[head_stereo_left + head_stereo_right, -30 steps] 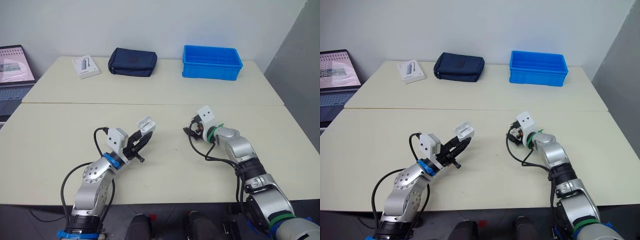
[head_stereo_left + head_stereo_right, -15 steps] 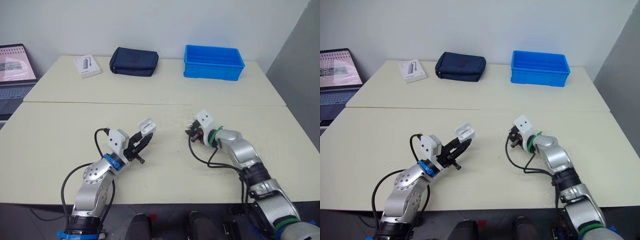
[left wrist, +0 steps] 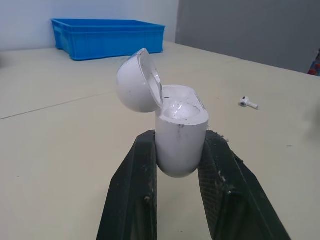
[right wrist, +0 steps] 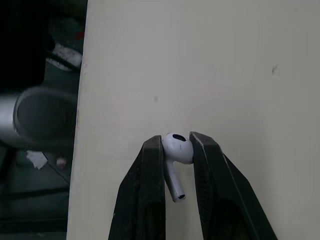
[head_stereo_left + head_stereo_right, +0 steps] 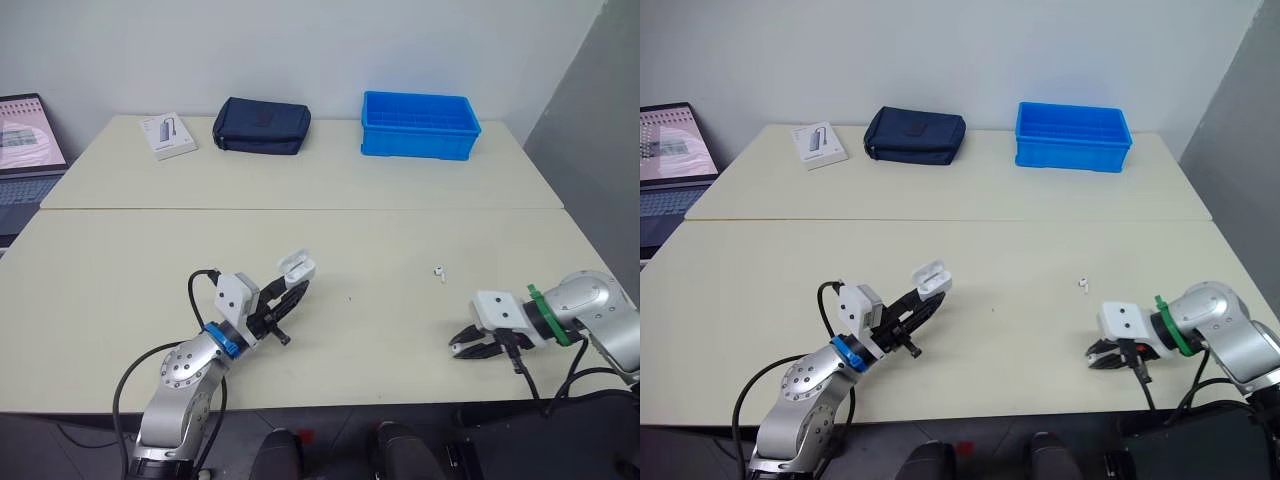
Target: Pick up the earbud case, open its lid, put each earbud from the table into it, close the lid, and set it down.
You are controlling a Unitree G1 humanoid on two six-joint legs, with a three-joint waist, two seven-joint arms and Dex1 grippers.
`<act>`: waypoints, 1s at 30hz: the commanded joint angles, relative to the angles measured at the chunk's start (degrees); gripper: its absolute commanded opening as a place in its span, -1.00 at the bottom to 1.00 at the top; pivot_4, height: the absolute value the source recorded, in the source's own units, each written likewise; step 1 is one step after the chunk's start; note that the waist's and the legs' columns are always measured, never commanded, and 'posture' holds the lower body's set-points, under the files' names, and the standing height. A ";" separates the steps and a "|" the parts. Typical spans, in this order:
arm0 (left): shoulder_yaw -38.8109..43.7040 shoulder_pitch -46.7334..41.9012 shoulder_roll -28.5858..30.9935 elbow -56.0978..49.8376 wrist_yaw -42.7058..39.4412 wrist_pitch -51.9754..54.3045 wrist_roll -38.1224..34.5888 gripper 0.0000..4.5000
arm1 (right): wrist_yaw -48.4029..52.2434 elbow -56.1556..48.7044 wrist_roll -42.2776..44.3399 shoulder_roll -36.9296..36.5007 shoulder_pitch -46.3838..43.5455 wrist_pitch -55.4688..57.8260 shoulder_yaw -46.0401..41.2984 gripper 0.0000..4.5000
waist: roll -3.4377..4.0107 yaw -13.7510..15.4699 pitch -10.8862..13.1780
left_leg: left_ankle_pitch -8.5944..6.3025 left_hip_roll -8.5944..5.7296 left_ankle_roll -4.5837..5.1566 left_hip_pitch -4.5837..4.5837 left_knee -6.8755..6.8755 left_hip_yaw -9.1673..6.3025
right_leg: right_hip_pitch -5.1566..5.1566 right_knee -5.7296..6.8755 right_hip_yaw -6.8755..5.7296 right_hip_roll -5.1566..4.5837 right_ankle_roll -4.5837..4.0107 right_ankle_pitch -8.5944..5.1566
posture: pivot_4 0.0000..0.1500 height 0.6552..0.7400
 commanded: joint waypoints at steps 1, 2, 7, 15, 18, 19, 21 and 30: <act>-0.25 0.04 0.20 -3.19 0.46 0.43 -0.95 -0.67 | 1.14 3.91 -3.11 1.30 -1.97 -5.04 1.39 -0.83 | 0.00 0.00 0.00 | 0.00 0.00 0.00 0.00 0.00 0.00 | 0.00 0.00 0.01 0.00 0.00 0.00 | 1.00 1.00; -0.23 0.06 0.18 -3.32 0.54 0.59 -0.90 -0.67 | 1.11 4.84 -3.91 1.89 -2.40 -5.46 1.85 -0.83 | 0.00 -0.01 0.00 | 0.00 0.00 0.00 0.00 -0.01 0.00 | 0.00 -0.01 0.01 0.01 0.02 0.01 | 1.00 1.00; -0.23 0.43 0.26 -3.95 0.87 1.06 -0.83 -0.67 | 1.58 8.33 -5.89 3.88 -3.70 -5.50 2.70 -0.83 | -0.05 0.00 -0.03 | 0.00 0.02 0.00 0.02 -0.01 -0.04 | 0.05 0.01 -0.02 0.04 0.07 0.04 | 1.00 1.00; -0.29 0.67 0.26 -3.88 0.71 1.09 -0.80 -0.67 | 0.03 11.40 -6.34 4.93 -3.92 -9.62 0.93 0.39 | -0.17 0.03 -0.07 | 0.00 -0.02 -0.01 0.36 0.02 0.03 | 0.34 -0.02 0.04 -0.05 -0.01 0.00 | 1.00 1.00; -0.50 0.48 0.17 -3.42 0.48 1.00 -0.71 -0.67 | -0.17 7.47 -3.35 4.27 -4.53 -7.99 -1.91 0.41 | -0.16 0.09 -0.06 | 0.00 -0.02 -0.01 0.33 -0.01 0.03 | 0.33 -0.03 0.04 -0.05 -0.01 0.00 | 1.00 1.00; -0.56 0.40 0.14 -3.24 0.39 0.95 -0.68 -0.67 | -0.02 5.64 -2.54 3.65 -4.47 -7.26 -2.75 0.41 | -0.11 0.09 -0.03 | 0.00 -0.02 -0.01 0.30 -0.02 0.06 | 0.29 -0.03 0.05 -0.05 0.00 0.01 | 1.00 1.00; -0.70 0.18 0.07 -2.80 0.28 0.84 -0.59 -0.67 | 0.71 0.15 -0.72 1.80 -3.74 -3.28 -4.43 0.41 | -0.02 0.12 0.02 | 0.00 -0.02 -0.01 0.26 -0.05 0.07 | 0.23 -0.01 0.06 -0.04 0.02 0.02 | 1.00 1.00; -1.15 0.32 0.11 -2.15 0.45 0.76 -0.38 -0.67 | -9.38 -27.77 -3.02 -7.39 4.58 35.44 -6.47 0.41 | 0.00 0.82 0.03 | -0.02 -0.02 -0.03 0.19 -0.12 0.00 | 0.17 -0.03 -0.06 -0.08 -0.11 -0.13 | 1.00 1.00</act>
